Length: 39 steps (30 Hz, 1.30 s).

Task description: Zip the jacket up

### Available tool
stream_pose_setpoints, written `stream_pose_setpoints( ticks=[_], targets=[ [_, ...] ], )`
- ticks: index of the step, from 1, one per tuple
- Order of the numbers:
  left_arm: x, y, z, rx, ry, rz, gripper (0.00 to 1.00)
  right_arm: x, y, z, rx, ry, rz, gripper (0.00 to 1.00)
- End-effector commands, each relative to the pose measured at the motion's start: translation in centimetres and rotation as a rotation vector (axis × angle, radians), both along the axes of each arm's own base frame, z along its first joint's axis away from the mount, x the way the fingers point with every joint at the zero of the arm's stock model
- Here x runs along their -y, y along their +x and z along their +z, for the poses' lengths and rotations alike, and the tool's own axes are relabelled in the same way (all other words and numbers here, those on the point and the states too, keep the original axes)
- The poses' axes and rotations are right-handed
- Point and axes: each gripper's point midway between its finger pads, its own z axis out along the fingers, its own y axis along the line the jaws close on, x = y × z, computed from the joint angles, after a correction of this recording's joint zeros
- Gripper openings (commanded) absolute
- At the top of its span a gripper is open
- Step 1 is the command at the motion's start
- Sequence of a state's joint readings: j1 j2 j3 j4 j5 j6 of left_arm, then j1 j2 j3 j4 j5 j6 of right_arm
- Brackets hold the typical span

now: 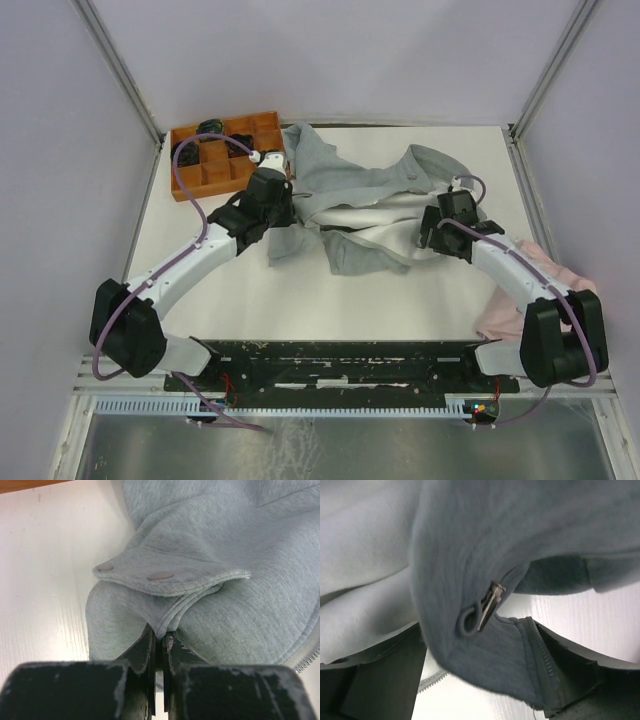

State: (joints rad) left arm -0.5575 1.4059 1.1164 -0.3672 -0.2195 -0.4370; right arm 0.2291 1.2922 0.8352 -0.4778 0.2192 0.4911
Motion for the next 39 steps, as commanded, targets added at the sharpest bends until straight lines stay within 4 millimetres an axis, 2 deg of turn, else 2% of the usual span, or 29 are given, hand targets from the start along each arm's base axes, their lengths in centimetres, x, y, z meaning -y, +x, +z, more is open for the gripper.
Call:
stream_pose_setpoints(
  ticks=[1, 4, 10, 14, 20, 24, 26, 30, 33, 37, 39],
  targets=[
    [-1.5, 0.3, 3.7, 0.113, -0.017, 0.05, 0.03, -1.4, 3.2, 1.2, 0.066, 0.057, 0.002, 0.84],
    [-2.0, 0.1, 5.5, 0.149, -0.03, 0.06, 0.03, -1.3, 5.0, 2.3, 0.097, 0.039, 0.01, 0.72],
    [-3.9, -1.2, 10.8, 0.245, -0.033, 0.087, 0.03, -1.3, 9.1, 5.0, 0.12, -0.011, 0.047, 0.22],
    [-6.5, -2.8, 15.5, 0.331, -0.016, 0.14, 0.03, -0.8, 11.4, 9.2, 0.148, -0.079, 0.079, 0.0],
    [-11.1, -5.2, 20.9, 0.411, 0.064, 0.264, 0.03, 0.9, 13.4, 17.5, 0.213, -0.215, 0.114, 0.0],
    [-14.6, -6.5, 22.7, 0.445, 0.15, 0.383, 0.03, 2.0, 13.8, 22.5, 0.272, -0.291, 0.113, 0.0],
    [-15.3, -6.5, 22.4, 0.44, 0.181, 0.412, 0.03, 2.1, 13.9, 24.6, 0.297, -0.307, 0.121, 0.0],
    [-15.3, -5.7, 19.0, 0.368, 0.247, 0.437, 0.03, 1.4, 14.5, 25.5, 0.298, -0.288, 0.15, 0.0],
    [-14.0, -4.8, 14.8, 0.296, 0.25, 0.397, 0.03, -1.6, 14.8, 24.0, 0.276, -0.188, 0.268, 0.0],
    [-10.1, -4.3, 9.3, 0.2, 0.126, 0.274, 0.03, -5.6, 15.3, 19.7, 0.178, -0.138, 0.371, 0.0],
    [-8.9, -4.4, 6.7, 0.154, 0.083, 0.237, 0.03, -7.3, 15.5, 17.7, 0.135, -0.134, 0.405, 0.0]
  ],
)
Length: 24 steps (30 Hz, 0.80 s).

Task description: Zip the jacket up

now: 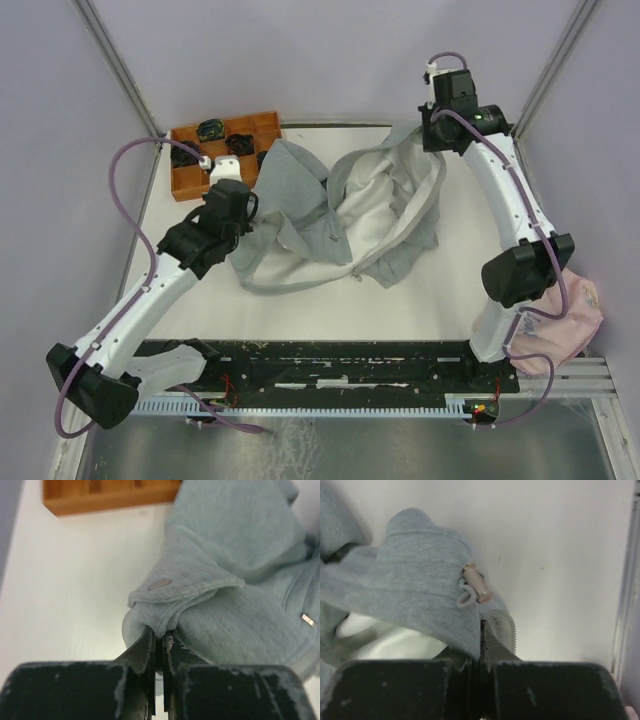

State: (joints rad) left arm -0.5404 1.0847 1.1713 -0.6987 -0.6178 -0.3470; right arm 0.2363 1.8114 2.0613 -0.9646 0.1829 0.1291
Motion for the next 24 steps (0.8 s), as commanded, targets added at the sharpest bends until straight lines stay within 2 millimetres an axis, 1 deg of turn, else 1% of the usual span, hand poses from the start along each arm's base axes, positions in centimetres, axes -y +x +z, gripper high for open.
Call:
stream_pose_setpoints(
  ticks=[1, 2, 3, 4, 5, 7, 10, 11, 12, 14, 18, 20, 21, 22, 24],
  targets=[
    [3.3, 0.6, -3.2, -0.012, -0.178, -0.066, 0.03, -4.9, 0.6, -3.9, -0.09, 0.02, 0.121, 0.0],
    [3.3, 0.4, -4.2, -0.028, -0.184, -0.058, 0.03, -5.3, 0.8, -4.9, -0.112, 0.018, 0.12, 0.02],
    [3.1, 0.1, -5.0, -0.04, -0.185, -0.044, 0.03, -5.4, 0.8, -5.7, -0.132, 0.015, 0.113, 0.09],
    [2.8, -0.2, -5.9, -0.053, -0.181, -0.032, 0.03, -5.4, 0.7, -6.5, -0.157, 0.008, 0.106, 0.18],
    [2.5, -0.5, -6.3, -0.056, -0.181, -0.022, 0.03, -5.3, 0.6, -7.0, -0.173, 0.0, 0.1, 0.27],
    [2.2, -1.0, -6.4, -0.045, -0.19, -0.015, 0.06, -5.7, 0.0, -7.6, -0.191, -0.017, 0.109, 0.37],
    [2.4, -1.4, -6.3, -0.034, -0.213, -0.034, 0.06, -7.1, -1.7, -7.4, -0.177, -0.046, 0.151, 0.49],
    [2.5, -1.5, -6.4, -0.038, -0.22, -0.043, 0.06, -7.5, -2.2, -7.1, -0.163, -0.044, 0.163, 0.52],
    [2.7, -1.6, -6.6, -0.041, -0.228, -0.054, 0.06, -7.8, -2.9, -6.2, -0.136, -0.031, 0.178, 0.55],
    [3.0, -1.9, -7.1, -0.052, -0.239, -0.067, 0.05, -8.5, -4.1, -5.1, -0.102, 0.007, 0.209, 0.58],
    [3.3, -2.3, -7.4, -0.062, -0.257, -0.084, 0.04, -9.0, -6.6, -3.4, -0.044, 0.076, 0.242, 0.64],
    [3.4, -2.5, -7.3, -0.059, -0.266, -0.093, 0.04, -9.9, -7.9, -3.3, -0.033, 0.132, 0.277, 0.65],
    [3.4, -2.5, -7.3, -0.057, -0.267, -0.094, 0.04, -10.6, -8.8, -4.0, -0.046, 0.161, 0.302, 0.65],
    [3.4, -2.6, -7.3, -0.055, -0.269, -0.096, 0.03, -11.5, -9.5, -4.1, -0.045, 0.201, 0.333, 0.65],
    [3.4, -2.7, -7.3, -0.054, -0.272, -0.099, 0.03, -13.7, -10.9, -5.2, -0.066, 0.29, 0.398, 0.65]
  ],
)
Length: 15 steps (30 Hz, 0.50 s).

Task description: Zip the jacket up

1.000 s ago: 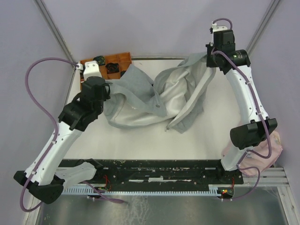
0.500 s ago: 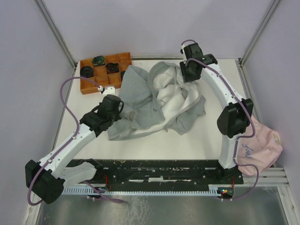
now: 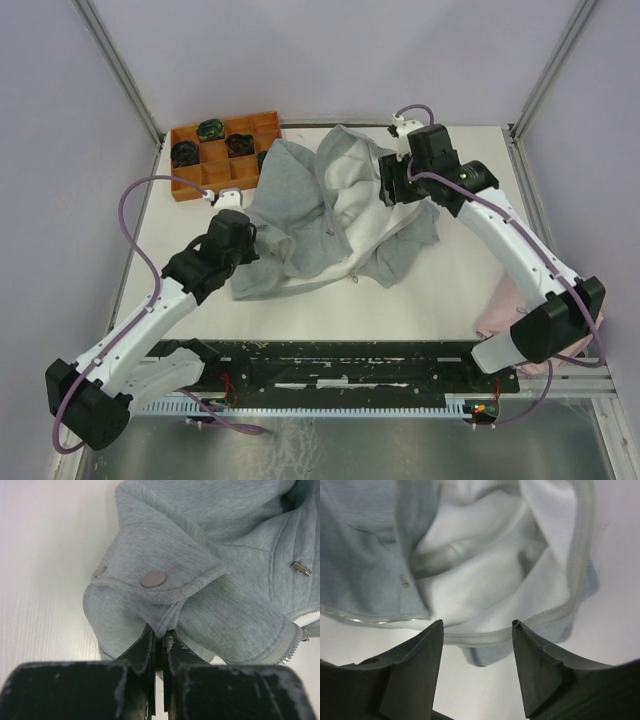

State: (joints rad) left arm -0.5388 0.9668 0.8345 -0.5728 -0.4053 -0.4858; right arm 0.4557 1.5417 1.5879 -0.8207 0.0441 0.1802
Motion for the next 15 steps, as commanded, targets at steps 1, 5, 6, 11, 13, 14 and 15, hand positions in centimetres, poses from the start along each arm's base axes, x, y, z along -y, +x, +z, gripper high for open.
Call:
stream_pose_setpoints(
  ticks=[1, 5, 6, 11, 13, 14, 15],
  targets=[
    [0.9, 0.6, 2.1, 0.079, -0.096, 0.006, 0.03, -5.6, -1.8, -0.4, 0.008, 0.244, 0.138, 0.64],
    [1.0, 0.6, 2.2, 0.078, -0.095, -0.001, 0.03, -9.0, -3.6, -3.9, -0.082, 0.325, 0.215, 0.6],
    [1.0, 0.6, 2.2, 0.078, -0.096, -0.003, 0.03, -9.5, -3.9, -4.8, -0.103, 0.319, 0.225, 0.6],
    [1.0, 0.5, 2.2, 0.079, -0.097, -0.002, 0.03, -11.2, -4.1, -8.6, -0.173, 0.341, 0.244, 0.59],
    [1.0, 0.5, 2.1, 0.078, -0.097, -0.001, 0.03, -11.6, -3.9, -10.2, -0.189, 0.344, 0.244, 0.58],
    [0.9, 0.5, 2.1, 0.079, -0.098, -0.001, 0.03, -11.7, -3.7, -11.0, -0.193, 0.339, 0.238, 0.58],
    [1.0, 0.5, 2.1, 0.079, -0.098, -0.003, 0.03, -11.8, -3.6, -11.7, -0.201, 0.335, 0.237, 0.58]
  ],
)
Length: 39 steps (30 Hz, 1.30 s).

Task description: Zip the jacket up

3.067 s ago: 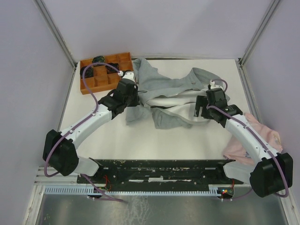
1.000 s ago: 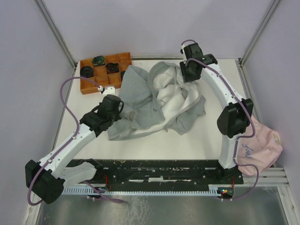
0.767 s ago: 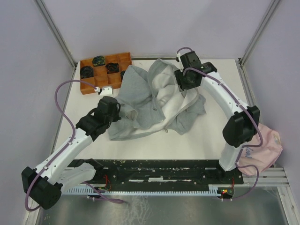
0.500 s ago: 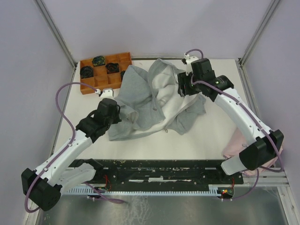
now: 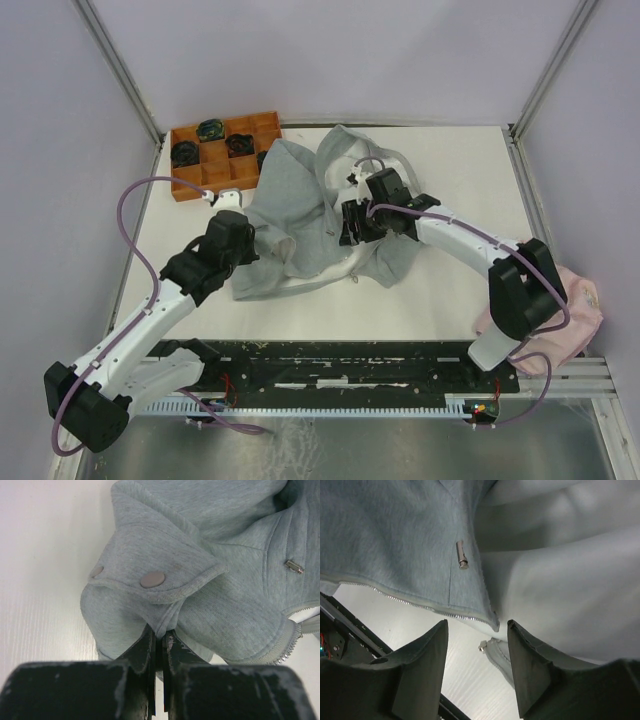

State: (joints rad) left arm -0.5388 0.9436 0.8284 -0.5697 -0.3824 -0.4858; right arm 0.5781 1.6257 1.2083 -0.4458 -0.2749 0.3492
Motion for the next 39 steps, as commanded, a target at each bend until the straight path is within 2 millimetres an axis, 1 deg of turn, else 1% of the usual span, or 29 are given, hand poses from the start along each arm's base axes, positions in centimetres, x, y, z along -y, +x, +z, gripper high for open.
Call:
stream_pose_setpoints(
  ticks=[1, 4, 6, 9, 10, 12, 14, 18, 19, 23, 26, 29, 33, 34, 36, 37, 39],
  targets=[
    [0.7, 0.8, 1.7, 0.067, -0.077, 0.016, 0.03, -2.1, 2.0, -0.5, 0.046, 0.087, 0.002, 0.58],
    [0.7, 0.8, 1.7, 0.067, -0.077, 0.014, 0.03, -2.9, 1.9, -1.9, 0.008, 0.101, 0.029, 0.54],
    [0.7, 0.8, 1.8, 0.07, -0.078, 0.015, 0.03, -3.3, 1.6, -2.2, -0.01, 0.118, 0.052, 0.45],
    [0.7, 0.8, 1.8, 0.069, -0.078, 0.014, 0.03, -3.4, 1.6, -1.4, 0.004, 0.11, 0.086, 0.21],
    [0.8, 0.7, 1.8, 0.068, -0.078, 0.009, 0.03, -3.4, 2.2, -0.2, 0.038, 0.097, 0.095, 0.13],
    [0.9, 0.7, 1.7, 0.063, -0.08, 0.004, 0.03, -2.6, 3.5, 1.5, 0.09, 0.039, 0.099, 0.01],
    [1.1, 0.6, 1.6, 0.058, -0.084, -0.007, 0.03, -1.9, 5.6, 4.0, 0.15, 0.003, 0.071, 0.0],
    [2.0, 0.3, 1.1, 0.04, -0.113, -0.049, 0.03, -0.6, 10.9, 8.9, 0.273, -0.037, -0.026, 0.0],
    [2.4, 0.2, 1.0, 0.035, -0.125, -0.065, 0.03, -0.2, 12.3, 9.8, 0.298, -0.037, -0.056, 0.0],
    [3.9, -0.5, -0.6, -0.02, -0.173, -0.127, 0.03, 0.7, 17.9, 12.1, 0.364, -0.025, -0.166, 0.0],
    [5.5, -1.2, -1.9, -0.063, -0.237, -0.189, 0.03, 0.7, 21.5, 13.0, 0.406, -0.012, -0.224, 0.0],
    [7.4, -1.8, -3.1, -0.097, -0.307, -0.245, 0.03, 0.0, 24.5, 12.7, 0.431, 0.003, -0.255, 0.0],
    [9.1, -2.2, -5.5, -0.136, -0.326, -0.267, 0.03, -2.0, 28.0, 11.7, 0.448, 0.056, -0.264, 0.0],
    [9.4, -2.1, -6.0, -0.14, -0.33, -0.269, 0.03, -2.7, 28.6, 11.5, 0.45, 0.079, -0.259, 0.0],
    [10.1, -1.8, -7.0, -0.152, -0.33, -0.273, 0.05, -3.7, 29.7, 9.8, 0.442, 0.111, -0.251, 0.0],
    [10.4, -1.6, -7.3, -0.154, -0.331, -0.276, 0.07, -4.1, 30.0, 10.5, 0.473, 0.144, -0.25, 0.01],
    [11.1, -1.0, -7.9, -0.16, -0.333, -0.284, 0.15, -4.7, 30.2, 7.8, 0.423, 0.16, -0.234, 0.06]
  ],
)
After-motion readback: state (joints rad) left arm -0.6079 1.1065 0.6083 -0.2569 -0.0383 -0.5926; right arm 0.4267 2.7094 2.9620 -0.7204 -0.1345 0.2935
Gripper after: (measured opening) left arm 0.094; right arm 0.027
